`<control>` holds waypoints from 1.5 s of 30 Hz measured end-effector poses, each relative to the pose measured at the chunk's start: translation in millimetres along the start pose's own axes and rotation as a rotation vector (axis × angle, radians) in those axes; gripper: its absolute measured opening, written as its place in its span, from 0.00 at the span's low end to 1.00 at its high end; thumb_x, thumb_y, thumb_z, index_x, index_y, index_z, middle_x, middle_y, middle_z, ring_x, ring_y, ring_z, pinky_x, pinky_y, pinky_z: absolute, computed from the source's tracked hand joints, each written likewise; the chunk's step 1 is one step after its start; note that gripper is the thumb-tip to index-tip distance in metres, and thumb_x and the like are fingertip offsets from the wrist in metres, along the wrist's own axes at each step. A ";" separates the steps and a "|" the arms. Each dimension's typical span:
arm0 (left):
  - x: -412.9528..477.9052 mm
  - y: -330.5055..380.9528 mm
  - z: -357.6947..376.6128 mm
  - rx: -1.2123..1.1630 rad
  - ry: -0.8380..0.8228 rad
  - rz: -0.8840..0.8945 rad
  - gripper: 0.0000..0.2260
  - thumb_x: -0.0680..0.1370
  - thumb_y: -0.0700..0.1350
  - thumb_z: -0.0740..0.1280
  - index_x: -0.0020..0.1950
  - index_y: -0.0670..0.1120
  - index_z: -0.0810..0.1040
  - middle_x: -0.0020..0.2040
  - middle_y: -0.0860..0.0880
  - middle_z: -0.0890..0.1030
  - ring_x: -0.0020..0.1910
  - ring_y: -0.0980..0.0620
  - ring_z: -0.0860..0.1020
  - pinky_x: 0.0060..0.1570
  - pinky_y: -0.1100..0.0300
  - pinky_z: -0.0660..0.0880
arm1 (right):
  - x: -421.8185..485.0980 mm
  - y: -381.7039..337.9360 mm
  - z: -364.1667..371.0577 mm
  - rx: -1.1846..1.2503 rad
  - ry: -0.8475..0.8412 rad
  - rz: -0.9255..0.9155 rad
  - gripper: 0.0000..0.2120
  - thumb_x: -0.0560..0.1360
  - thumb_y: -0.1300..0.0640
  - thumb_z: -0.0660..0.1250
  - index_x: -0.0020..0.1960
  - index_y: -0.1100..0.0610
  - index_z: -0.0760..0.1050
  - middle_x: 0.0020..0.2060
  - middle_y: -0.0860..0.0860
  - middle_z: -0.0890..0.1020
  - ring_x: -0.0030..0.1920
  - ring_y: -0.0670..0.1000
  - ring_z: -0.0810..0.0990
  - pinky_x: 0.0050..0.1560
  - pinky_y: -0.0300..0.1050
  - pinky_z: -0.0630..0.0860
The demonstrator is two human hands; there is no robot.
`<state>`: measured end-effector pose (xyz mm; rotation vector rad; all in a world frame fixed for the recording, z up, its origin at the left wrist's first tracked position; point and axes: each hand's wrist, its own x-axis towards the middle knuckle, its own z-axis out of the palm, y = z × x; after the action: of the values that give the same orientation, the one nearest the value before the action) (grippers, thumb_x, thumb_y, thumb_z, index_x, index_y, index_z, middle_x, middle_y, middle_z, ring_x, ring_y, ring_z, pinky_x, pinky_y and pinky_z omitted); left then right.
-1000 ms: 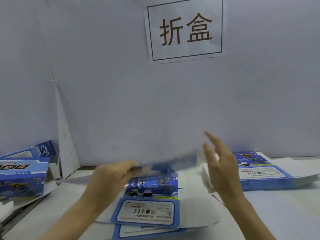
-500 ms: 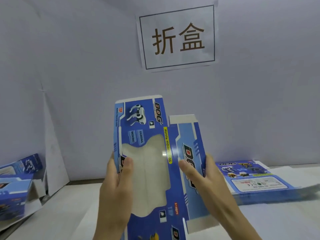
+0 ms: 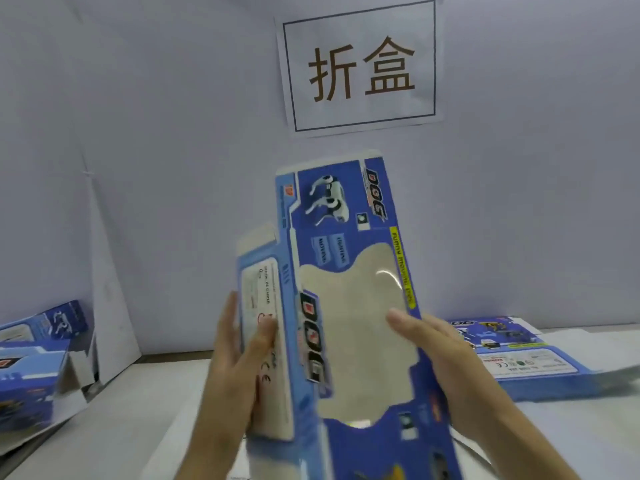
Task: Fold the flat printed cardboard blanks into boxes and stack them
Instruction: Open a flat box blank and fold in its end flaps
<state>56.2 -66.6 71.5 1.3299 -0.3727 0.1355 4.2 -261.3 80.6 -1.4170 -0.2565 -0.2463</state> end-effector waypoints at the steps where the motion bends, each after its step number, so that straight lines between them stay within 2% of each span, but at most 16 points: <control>1: -2.1 2.1 -6.9 -0.008 -0.035 -0.013 0.30 0.59 0.65 0.77 0.58 0.58 0.76 0.48 0.49 0.85 0.43 0.47 0.84 0.34 0.58 0.80 | 1.7 -0.6 -6.4 0.017 0.016 0.003 0.12 0.65 0.47 0.72 0.39 0.55 0.84 0.28 0.50 0.83 0.26 0.47 0.80 0.27 0.34 0.74; 2: -5.2 3.2 -14.0 -0.038 -0.083 -0.068 0.35 0.54 0.63 0.80 0.57 0.54 0.78 0.49 0.43 0.84 0.43 0.42 0.84 0.34 0.53 0.80 | 1.9 -0.2 -8.1 -0.019 0.006 0.006 0.13 0.64 0.45 0.74 0.42 0.53 0.85 0.33 0.52 0.85 0.30 0.50 0.82 0.32 0.36 0.75; 4: -8.4 3.9 -23.1 -0.158 -0.169 -0.210 0.26 0.58 0.57 0.81 0.51 0.47 0.83 0.48 0.37 0.83 0.40 0.39 0.84 0.32 0.51 0.80 | 2.7 3.0 -8.1 -0.098 -0.056 -0.011 0.14 0.64 0.42 0.76 0.46 0.48 0.84 0.41 0.53 0.86 0.39 0.54 0.84 0.37 0.39 0.77; 6: -9.0 2.5 -23.5 -0.116 -0.173 -0.223 0.15 0.62 0.52 0.75 0.44 0.46 0.85 0.46 0.36 0.84 0.38 0.38 0.84 0.31 0.51 0.80 | 4.2 4.7 -9.5 -0.107 -0.004 0.011 0.15 0.63 0.44 0.74 0.45 0.52 0.84 0.40 0.53 0.86 0.39 0.54 0.86 0.34 0.40 0.78; 9: -5.9 2.9 -20.9 -0.026 -0.080 -0.127 0.11 0.62 0.49 0.72 0.42 0.48 0.85 0.44 0.37 0.84 0.38 0.38 0.84 0.30 0.51 0.80 | 5.4 5.3 -16.3 -0.064 0.040 -0.016 0.10 0.65 0.51 0.72 0.42 0.55 0.83 0.37 0.57 0.86 0.34 0.55 0.85 0.29 0.40 0.78; 11: -8.4 5.8 -18.6 -0.033 -0.073 -0.105 0.15 0.62 0.49 0.75 0.46 0.45 0.83 0.43 0.37 0.84 0.38 0.38 0.84 0.29 0.52 0.80 | 5.0 3.7 -18.0 -0.068 0.043 -0.024 0.10 0.65 0.51 0.72 0.43 0.56 0.83 0.38 0.57 0.86 0.35 0.54 0.85 0.29 0.40 0.78; 13: -12.9 9.3 -13.5 -0.029 -0.129 -0.113 0.23 0.54 0.53 0.83 0.44 0.46 0.84 0.42 0.37 0.84 0.37 0.38 0.84 0.29 0.52 0.80 | 5.0 4.4 -17.0 -0.093 0.020 -0.016 0.17 0.65 0.48 0.72 0.49 0.57 0.81 0.41 0.56 0.86 0.39 0.56 0.86 0.33 0.42 0.80; 15: -15.0 10.2 -9.9 0.021 -0.144 -0.110 0.26 0.47 0.54 0.84 0.42 0.49 0.85 0.42 0.38 0.84 0.37 0.39 0.84 0.30 0.53 0.80 | 5.3 6.2 -16.2 -0.090 0.040 -0.011 0.19 0.65 0.48 0.72 0.52 0.57 0.80 0.43 0.56 0.86 0.41 0.57 0.86 0.34 0.43 0.80; 18: -13.7 8.2 -10.5 0.038 -0.074 -0.084 0.19 0.57 0.49 0.82 0.44 0.46 0.84 0.42 0.38 0.85 0.37 0.38 0.84 0.29 0.51 0.80 | 4.3 5.4 -17.0 -0.062 0.049 0.007 0.19 0.63 0.48 0.73 0.51 0.57 0.80 0.42 0.57 0.86 0.40 0.58 0.86 0.32 0.44 0.80; 22: -11.2 6.8 -10.6 0.007 -0.066 -0.123 0.16 0.58 0.45 0.75 0.44 0.45 0.83 0.43 0.38 0.84 0.37 0.38 0.84 0.28 0.52 0.79 | 1.7 2.7 -16.6 -0.094 0.032 0.022 0.20 0.62 0.49 0.77 0.51 0.56 0.80 0.41 0.56 0.86 0.39 0.56 0.86 0.32 0.41 0.79; 26: -10.0 6.8 -11.9 0.006 -0.045 -0.119 0.19 0.60 0.45 0.74 0.50 0.44 0.81 0.44 0.39 0.85 0.38 0.38 0.84 0.29 0.51 0.80 | 1.8 2.3 -16.3 -0.079 0.035 0.005 0.20 0.63 0.49 0.76 0.52 0.56 0.80 0.42 0.56 0.86 0.40 0.58 0.86 0.33 0.44 0.80; 29: -10.5 8.5 -14.2 -0.013 -0.054 -0.140 0.17 0.61 0.46 0.73 0.48 0.44 0.81 0.43 0.37 0.84 0.37 0.37 0.84 0.28 0.52 0.79 | 1.0 1.0 -15.3 -0.070 0.014 0.013 0.18 0.66 0.46 0.77 0.51 0.54 0.81 0.43 0.56 0.86 0.41 0.57 0.86 0.35 0.43 0.80; 34: -12.7 9.2 -14.2 0.002 -0.047 -0.115 0.19 0.61 0.47 0.72 0.51 0.44 0.79 0.43 0.38 0.84 0.37 0.37 0.84 0.28 0.52 0.80 | 0.8 -0.7 -15.6 -0.001 0.006 0.006 0.13 0.64 0.47 0.71 0.45 0.52 0.84 0.43 0.58 0.86 0.40 0.56 0.86 0.33 0.43 0.79; 38: -13.1 6.3 -12.2 -0.003 -0.027 -0.073 0.16 0.60 0.49 0.74 0.46 0.48 0.83 0.43 0.40 0.85 0.39 0.39 0.84 0.29 0.52 0.80 | 0.8 0.3 -18.8 0.004 -0.001 0.038 0.15 0.62 0.46 0.74 0.45 0.53 0.83 0.43 0.58 0.86 0.41 0.58 0.86 0.34 0.44 0.80; 42: -13.3 5.2 -10.4 -0.023 -0.072 -0.088 0.28 0.49 0.58 0.83 0.44 0.48 0.84 0.42 0.39 0.85 0.38 0.38 0.84 0.29 0.53 0.80 | 0.5 -0.1 -20.2 -0.027 -0.040 0.040 0.16 0.63 0.46 0.78 0.47 0.52 0.83 0.45 0.57 0.86 0.42 0.57 0.86 0.34 0.43 0.80; 45: -12.7 4.0 -11.2 0.007 0.001 -0.072 0.24 0.57 0.53 0.76 0.51 0.45 0.81 0.42 0.41 0.85 0.37 0.40 0.84 0.28 0.53 0.79 | 0.0 -0.4 -18.8 -0.011 0.010 0.070 0.21 0.63 0.48 0.75 0.51 0.57 0.79 0.42 0.57 0.86 0.39 0.57 0.86 0.32 0.43 0.79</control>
<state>45.2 -53.4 68.7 1.3483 -0.3233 0.0776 4.6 -279.9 78.5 -1.4323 -0.1968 -0.1973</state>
